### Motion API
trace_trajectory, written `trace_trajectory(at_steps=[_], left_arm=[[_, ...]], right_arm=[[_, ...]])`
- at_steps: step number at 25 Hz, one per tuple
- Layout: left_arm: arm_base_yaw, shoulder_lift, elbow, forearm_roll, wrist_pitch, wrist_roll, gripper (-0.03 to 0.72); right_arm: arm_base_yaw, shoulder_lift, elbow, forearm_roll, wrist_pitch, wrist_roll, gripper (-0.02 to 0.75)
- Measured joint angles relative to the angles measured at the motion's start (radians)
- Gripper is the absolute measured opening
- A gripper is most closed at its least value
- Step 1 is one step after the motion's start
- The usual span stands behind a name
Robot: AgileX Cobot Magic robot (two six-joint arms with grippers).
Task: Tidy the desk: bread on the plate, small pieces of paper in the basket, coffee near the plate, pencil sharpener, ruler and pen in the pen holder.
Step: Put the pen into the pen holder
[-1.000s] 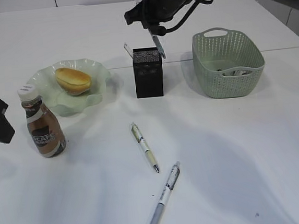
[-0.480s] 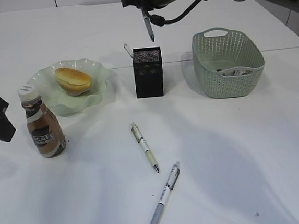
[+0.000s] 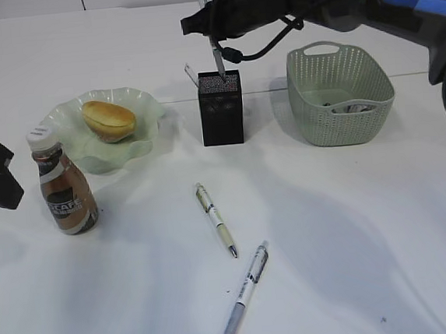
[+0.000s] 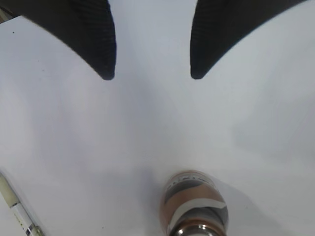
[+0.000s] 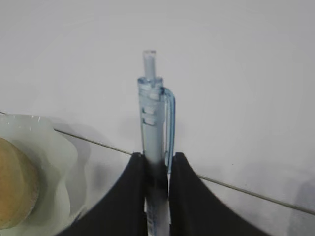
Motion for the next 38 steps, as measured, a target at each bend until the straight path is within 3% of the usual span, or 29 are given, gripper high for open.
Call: trace_trajectory(at_steps=[16,19,24,30,38], left_arm=[[0.000,0.000,0.000,0.000,-0.008,0.000,0.340],[0.000,0.000,0.000,0.000,-0.010,0.000,0.340],[0.000,0.000,0.000,0.000,-0.011,0.000,0.340],[0.000,0.000,0.000,0.000,-0.013,0.000,0.340],[0.000,0.000,0.000,0.000,-0.014,0.000,0.340]], right_arm=[[-0.004,0.044,0.004,0.044,0.064,-0.002,0.106],[-0.004,0.044,0.004,0.048,0.088,-0.002,0.139],[-0.004,0.044,0.004,0.048,0.127,-0.002,0.281],[-0.004,0.044,0.004,0.050,0.146,-0.002,0.306],[-0.004,-0.045,0.004,0.048,0.333,-0.002,0.312]])
